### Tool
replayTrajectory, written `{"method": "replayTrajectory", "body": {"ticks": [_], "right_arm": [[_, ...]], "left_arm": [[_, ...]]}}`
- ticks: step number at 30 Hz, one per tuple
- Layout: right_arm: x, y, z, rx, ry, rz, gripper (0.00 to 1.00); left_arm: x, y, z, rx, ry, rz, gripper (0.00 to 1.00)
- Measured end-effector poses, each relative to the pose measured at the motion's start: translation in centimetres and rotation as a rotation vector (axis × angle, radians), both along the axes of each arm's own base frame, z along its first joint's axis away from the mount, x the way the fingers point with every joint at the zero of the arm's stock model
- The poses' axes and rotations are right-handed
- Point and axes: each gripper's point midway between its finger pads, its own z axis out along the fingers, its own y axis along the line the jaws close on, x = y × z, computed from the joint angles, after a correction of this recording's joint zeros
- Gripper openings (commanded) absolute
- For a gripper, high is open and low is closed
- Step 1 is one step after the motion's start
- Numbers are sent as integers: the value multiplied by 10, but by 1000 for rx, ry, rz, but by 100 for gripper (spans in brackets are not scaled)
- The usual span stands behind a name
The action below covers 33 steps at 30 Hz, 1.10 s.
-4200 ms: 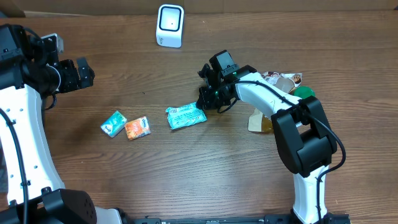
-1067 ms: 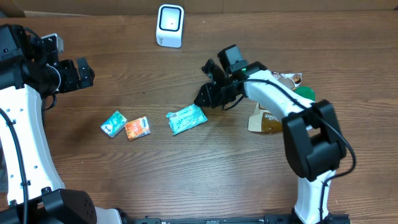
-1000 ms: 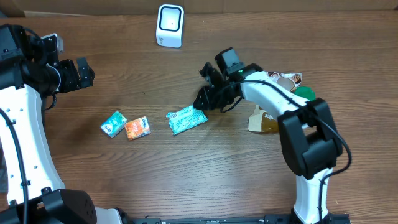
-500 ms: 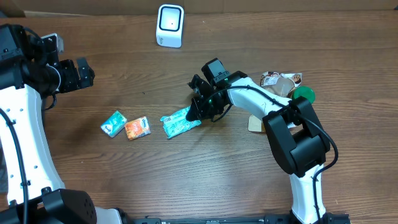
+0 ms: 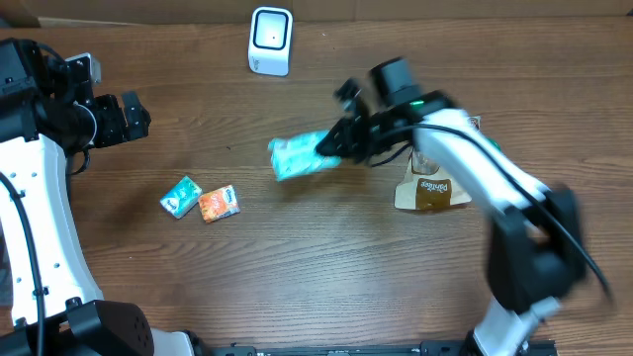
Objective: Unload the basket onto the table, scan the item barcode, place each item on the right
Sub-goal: 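Lift the wipes pack and swing it toward the scanner, then hold the wipes pack in front of the white scanner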
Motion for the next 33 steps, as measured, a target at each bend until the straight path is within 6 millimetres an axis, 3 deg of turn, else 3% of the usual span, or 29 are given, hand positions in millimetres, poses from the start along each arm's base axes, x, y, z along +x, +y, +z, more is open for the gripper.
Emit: {"method": "replayTrajectory", "body": {"ticks": [4, 8, 11, 22, 27, 33], "right_arm": [[-20, -19, 106, 81, -224, -22, 4], [-47, -29, 155, 100, -338, -25, 4], [-54, -32, 164, 98, -360, -32, 4], [-37, -33, 147, -25, -348, -109, 4], [6, -14, 163, -141, -444, -157, 4], [97, 6, 202, -273, -776, -304, 4]], "left_arm": [[0, 0, 0, 0, 0, 0, 100], [0, 0, 0, 0, 0, 0, 100], [0, 0, 0, 0, 0, 0, 100], [0, 0, 0, 0, 0, 0, 100], [0, 0, 0, 0, 0, 0, 100], [0, 0, 0, 0, -1, 0, 100]]}}
